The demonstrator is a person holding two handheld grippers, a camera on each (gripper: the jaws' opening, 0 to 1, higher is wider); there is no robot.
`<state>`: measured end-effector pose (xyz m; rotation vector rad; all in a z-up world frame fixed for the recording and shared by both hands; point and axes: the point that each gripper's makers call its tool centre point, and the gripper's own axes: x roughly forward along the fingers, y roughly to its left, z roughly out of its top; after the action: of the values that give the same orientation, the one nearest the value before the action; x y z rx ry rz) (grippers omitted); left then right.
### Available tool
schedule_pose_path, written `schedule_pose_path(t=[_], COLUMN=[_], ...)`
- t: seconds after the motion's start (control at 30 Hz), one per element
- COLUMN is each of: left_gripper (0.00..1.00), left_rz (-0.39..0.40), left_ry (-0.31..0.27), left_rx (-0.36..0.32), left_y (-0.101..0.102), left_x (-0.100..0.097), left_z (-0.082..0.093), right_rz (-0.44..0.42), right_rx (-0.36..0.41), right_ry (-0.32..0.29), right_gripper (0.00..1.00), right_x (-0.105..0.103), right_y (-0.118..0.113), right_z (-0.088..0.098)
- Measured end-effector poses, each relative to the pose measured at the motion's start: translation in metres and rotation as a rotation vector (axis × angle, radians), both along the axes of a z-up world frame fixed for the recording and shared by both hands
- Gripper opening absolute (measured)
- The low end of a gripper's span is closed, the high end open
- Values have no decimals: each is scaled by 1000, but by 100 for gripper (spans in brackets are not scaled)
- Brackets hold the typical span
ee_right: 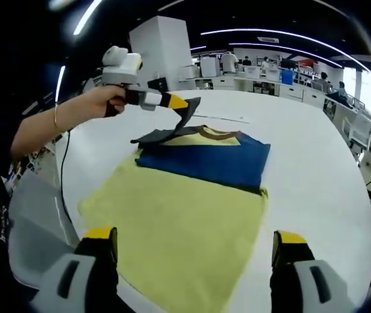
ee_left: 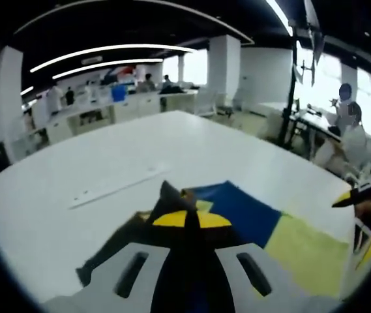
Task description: Fold the garment on the visible template until the final outline fits inside the template.
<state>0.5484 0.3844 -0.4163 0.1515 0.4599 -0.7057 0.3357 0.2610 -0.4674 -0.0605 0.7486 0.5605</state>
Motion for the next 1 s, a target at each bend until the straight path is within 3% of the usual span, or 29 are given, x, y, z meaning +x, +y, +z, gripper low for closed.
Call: schedule_pose_path(t=[0.47,0.63,1.0], left_gripper=[1,1,1], left_rz=[-112,-174,-243], left_ry=[2,9,35], left_rx=[-72,-61,-55], left_y=[-45,-60,-81], left_x=[-25,-44,-64], left_z=[2,-8,-24], right_rz=[-7,-11,-19], right_rx=[-6,-5,-6], right_ry=[16,24,45], right_gripper=[99,99,99], right_x=[-1,-3,-7], right_y=[-3,-4,-6], right_z=[-6,-8,-15])
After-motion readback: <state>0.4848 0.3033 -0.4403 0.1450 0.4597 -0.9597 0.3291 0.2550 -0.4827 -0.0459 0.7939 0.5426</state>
